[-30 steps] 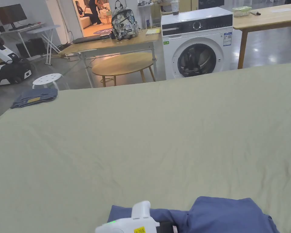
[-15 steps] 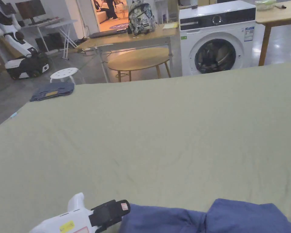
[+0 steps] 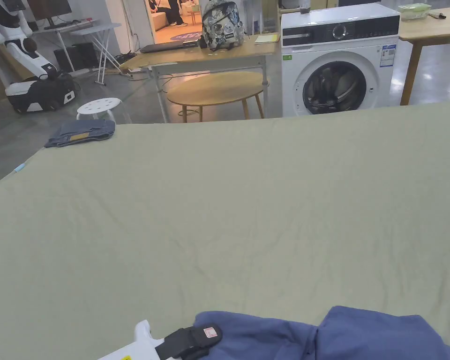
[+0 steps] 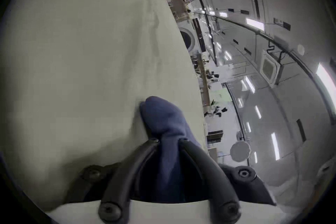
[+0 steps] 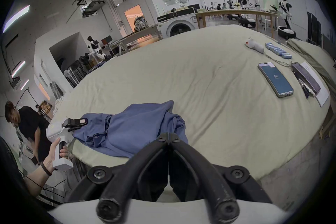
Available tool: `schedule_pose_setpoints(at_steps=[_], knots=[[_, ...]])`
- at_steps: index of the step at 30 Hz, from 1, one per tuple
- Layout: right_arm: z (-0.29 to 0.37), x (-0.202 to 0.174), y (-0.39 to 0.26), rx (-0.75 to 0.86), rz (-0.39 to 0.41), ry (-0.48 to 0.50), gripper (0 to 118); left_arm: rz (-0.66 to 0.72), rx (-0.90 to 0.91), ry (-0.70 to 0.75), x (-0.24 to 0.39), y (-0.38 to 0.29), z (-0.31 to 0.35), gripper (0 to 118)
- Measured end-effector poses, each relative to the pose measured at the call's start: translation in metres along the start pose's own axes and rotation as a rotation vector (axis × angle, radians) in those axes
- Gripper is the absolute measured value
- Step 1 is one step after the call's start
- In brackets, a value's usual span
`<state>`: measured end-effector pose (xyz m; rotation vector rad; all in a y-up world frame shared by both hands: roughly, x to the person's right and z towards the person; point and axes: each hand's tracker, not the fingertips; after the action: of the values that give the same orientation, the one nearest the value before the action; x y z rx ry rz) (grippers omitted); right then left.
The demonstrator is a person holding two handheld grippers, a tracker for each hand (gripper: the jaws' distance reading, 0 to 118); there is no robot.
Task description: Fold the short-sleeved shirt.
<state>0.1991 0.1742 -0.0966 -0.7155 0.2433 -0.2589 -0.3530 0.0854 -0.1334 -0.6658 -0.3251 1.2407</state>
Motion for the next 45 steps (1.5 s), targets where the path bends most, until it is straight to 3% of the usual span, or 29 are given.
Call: schedule_pose_setpoints(at_steps=[3, 4, 9, 11, 13, 19, 24, 25, 26, 27, 30, 33, 35, 38, 41, 42, 43, 44, 45], knots=[[0.001, 0.005, 0.000, 0.012, -0.028, 0.011, 0, -0.003, 0.093, -0.029, 0.022, 0.011, 0.032, 6], [0.001, 0.007, 0.000, 0.015, -0.038, 0.018, 0, -0.044, 0.115, -0.031, 0.003, 0.033, 0.043, 5], [-0.004, 0.007, -0.002, 0.019, -0.046, 0.029, 0, -0.243, 0.189, 0.082, 0.086, 0.026, 0.087, 5], [-0.008, 0.004, -0.003, 0.016, -0.040, 0.037, 0, -0.259, 0.125, 0.094, 0.104, 0.011, 0.069, 5], [-0.012, 0.000, -0.004, 0.005, -0.038, 0.042, 0, -0.395, 0.071, 0.100, 0.113, -0.010, 0.036, 5], [0.005, -0.012, -0.010, 0.016, 0.003, 0.044, 0, -0.579, -0.230, 0.174, 0.123, -0.074, -0.095, 5], [0.015, -0.002, -0.022, 0.021, -0.017, -0.001, 0, -0.597, -0.338, 0.158, 0.144, -0.106, -0.141, 6], [0.015, 0.002, -0.025, 0.017, -0.030, -0.005, 0, -0.590, -0.353, 0.141, 0.146, -0.105, -0.141, 22], [0.015, 0.006, -0.027, 0.011, -0.046, -0.007, 0, -0.590, -0.335, 0.114, 0.147, -0.104, -0.136, 45], [0.015, 0.010, -0.030, 0.008, -0.061, -0.012, 0, -0.594, -0.330, 0.081, 0.149, -0.101, -0.132, 53], [0.015, 0.018, -0.034, 0.005, -0.096, -0.014, 0, -0.572, -0.319, 0.031, 0.147, -0.095, -0.125, 49], [0.016, 0.016, -0.033, 0.012, -0.113, -0.012, 0, -0.649, -0.346, 0.198, 0.132, -0.107, -0.147, 0], [0.015, 0.010, -0.031, 0.011, -0.106, -0.001, 0, -0.680, -0.486, 0.222, 0.113, -0.122, -0.165, 0], [0.006, -0.006, -0.025, -0.012, -0.061, 0.039, 0, -0.805, -0.531, 0.312, 0.095, -0.145, -0.188, 0], [-0.014, -0.028, -0.018, -0.037, 0.006, 0.099, 0, -0.739, -0.492, 0.272, 0.124, -0.139, -0.175, 0], [-0.022, -0.037, -0.014, -0.044, 0.024, 0.129, 0, -0.701, -0.512, 0.218, 0.127, -0.130, -0.168, 5], [-0.033, -0.046, -0.008, -0.051, 0.036, 0.158, 0, -0.693, -0.513, 0.142, 0.130, -0.124, -0.157, 34], [-0.044, -0.055, -0.002, -0.062, 0.054, 0.190, 0, -0.717, -0.470, 0.126, 0.133, -0.116, -0.147, 54], [-0.054, -0.064, 0.003, -0.078, 0.072, 0.213, 0, -0.742, -0.432, 0.132, 0.137, -0.111, -0.134, 62]])
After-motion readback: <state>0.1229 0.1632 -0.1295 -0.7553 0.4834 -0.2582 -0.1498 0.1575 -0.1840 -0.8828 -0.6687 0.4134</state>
